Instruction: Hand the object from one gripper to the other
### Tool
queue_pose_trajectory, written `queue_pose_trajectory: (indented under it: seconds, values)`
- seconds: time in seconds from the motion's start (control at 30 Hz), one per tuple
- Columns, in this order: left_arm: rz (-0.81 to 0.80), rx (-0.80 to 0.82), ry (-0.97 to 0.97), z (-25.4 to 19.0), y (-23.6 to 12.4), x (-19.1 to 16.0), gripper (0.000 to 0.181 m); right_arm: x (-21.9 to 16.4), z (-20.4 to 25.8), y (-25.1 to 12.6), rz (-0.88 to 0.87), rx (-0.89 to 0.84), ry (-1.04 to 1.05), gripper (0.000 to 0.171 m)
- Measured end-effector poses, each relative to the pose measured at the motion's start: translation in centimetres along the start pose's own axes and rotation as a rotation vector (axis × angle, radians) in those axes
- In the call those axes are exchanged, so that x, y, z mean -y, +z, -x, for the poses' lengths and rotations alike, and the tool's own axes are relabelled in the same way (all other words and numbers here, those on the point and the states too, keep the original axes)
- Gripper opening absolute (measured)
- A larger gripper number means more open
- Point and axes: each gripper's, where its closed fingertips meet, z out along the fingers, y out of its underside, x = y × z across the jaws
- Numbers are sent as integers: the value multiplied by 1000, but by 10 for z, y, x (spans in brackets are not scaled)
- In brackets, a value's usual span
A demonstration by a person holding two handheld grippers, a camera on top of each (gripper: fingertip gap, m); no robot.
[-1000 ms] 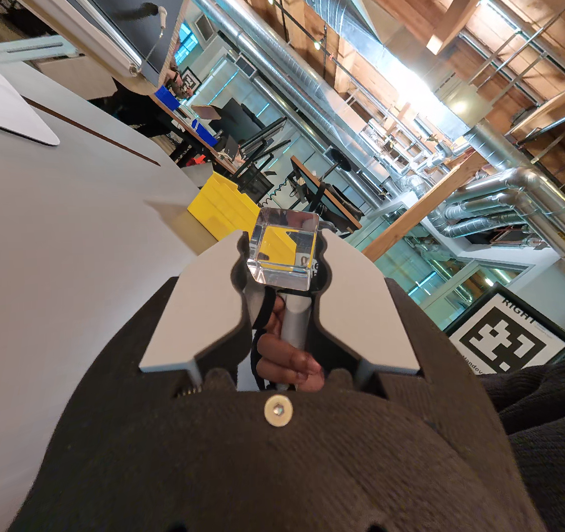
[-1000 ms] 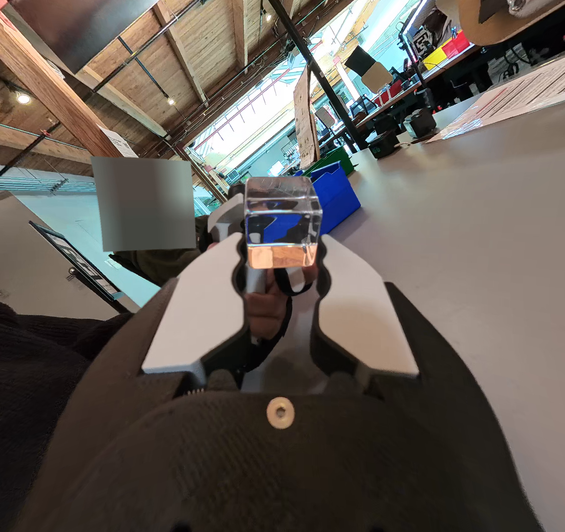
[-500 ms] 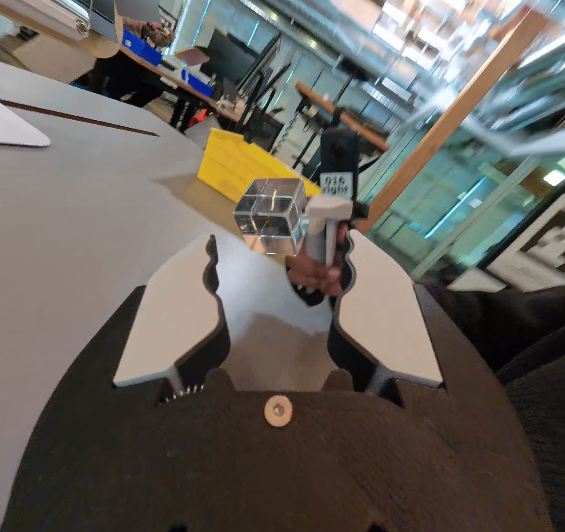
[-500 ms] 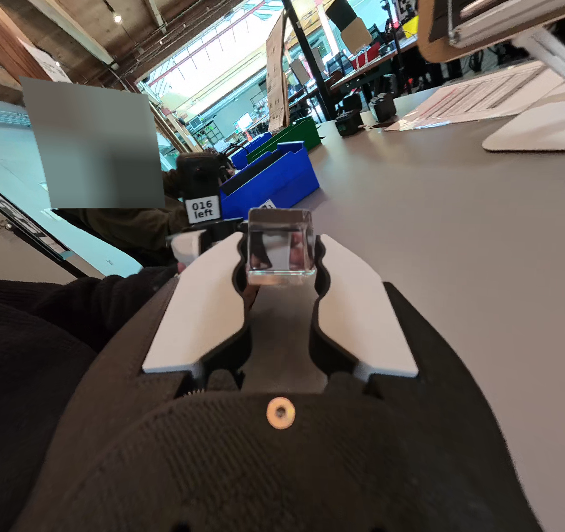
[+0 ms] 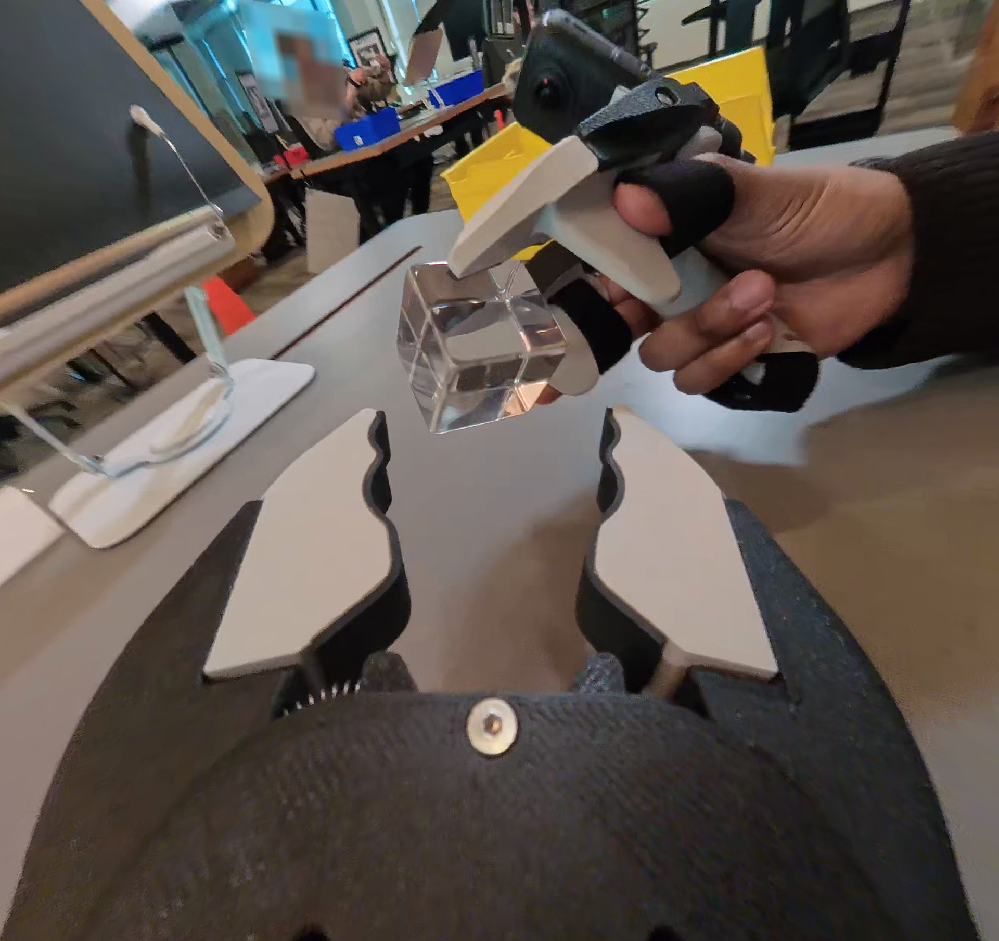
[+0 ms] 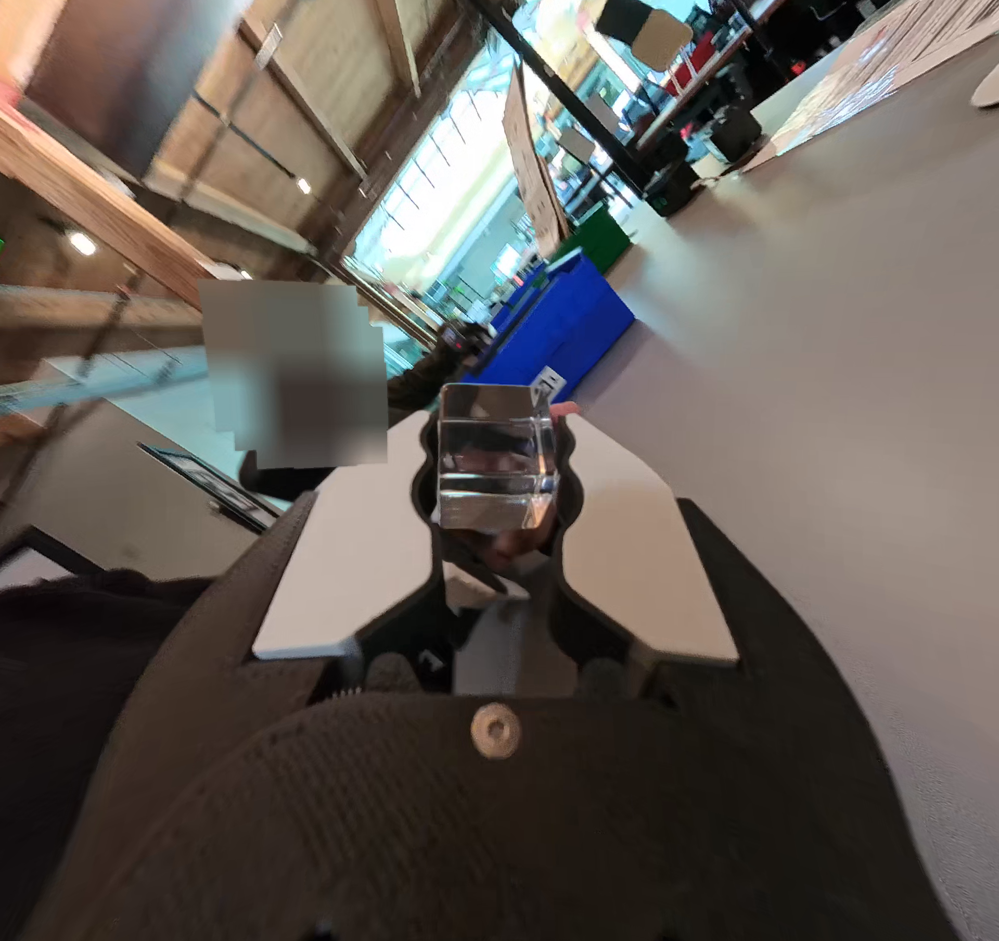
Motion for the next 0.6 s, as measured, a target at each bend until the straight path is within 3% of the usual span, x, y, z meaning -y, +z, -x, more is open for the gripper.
queue_pose_trajectory:
  seconds: [0.03, 0.17, 0.47, 0.6]
  values:
    - [-11, 27, 34, 1, 0, 3, 73, 2, 2, 0, -37, 26, 49, 41]
    - [-79, 92, 95, 1, -3, 16, 68, 0, 4, 3, -114, 67, 170, 41]
    - [-167, 195, 172, 12, -13, 31, 56, -12, 20, 15, -106, 93, 110, 42]
    - [-207, 221, 221, 13, -15, 36, 59, -16, 23, 18, -100, 106, 115, 42]
